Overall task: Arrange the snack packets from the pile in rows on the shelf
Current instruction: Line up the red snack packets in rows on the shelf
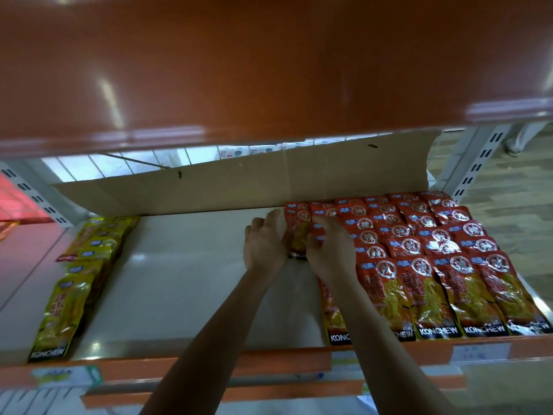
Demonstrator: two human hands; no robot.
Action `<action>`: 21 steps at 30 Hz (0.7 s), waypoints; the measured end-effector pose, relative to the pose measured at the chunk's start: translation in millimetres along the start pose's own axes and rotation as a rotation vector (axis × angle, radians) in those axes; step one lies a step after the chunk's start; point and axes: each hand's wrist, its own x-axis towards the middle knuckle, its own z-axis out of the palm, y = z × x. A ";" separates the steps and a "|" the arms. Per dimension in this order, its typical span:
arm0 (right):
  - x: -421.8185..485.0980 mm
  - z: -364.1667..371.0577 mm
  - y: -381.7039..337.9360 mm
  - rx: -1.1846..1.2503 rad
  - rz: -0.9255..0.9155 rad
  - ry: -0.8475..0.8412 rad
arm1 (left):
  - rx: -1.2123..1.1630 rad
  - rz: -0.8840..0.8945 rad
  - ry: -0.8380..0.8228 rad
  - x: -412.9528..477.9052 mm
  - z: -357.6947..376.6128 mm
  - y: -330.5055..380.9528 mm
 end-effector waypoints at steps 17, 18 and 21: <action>-67.5 130.0 -131.8 -0.028 -0.202 -0.166 | 0.107 -0.099 0.133 -64.2 -122.7 -140.7; -75.0 139.9 -143.4 -0.014 -0.206 -0.178 | 0.118 -0.093 0.148 -67.9 -133.9 -152.1; -97.5 170.4 -177.6 -0.016 -0.250 -0.227 | 0.144 -0.082 0.203 -79.6 -169.1 -187.6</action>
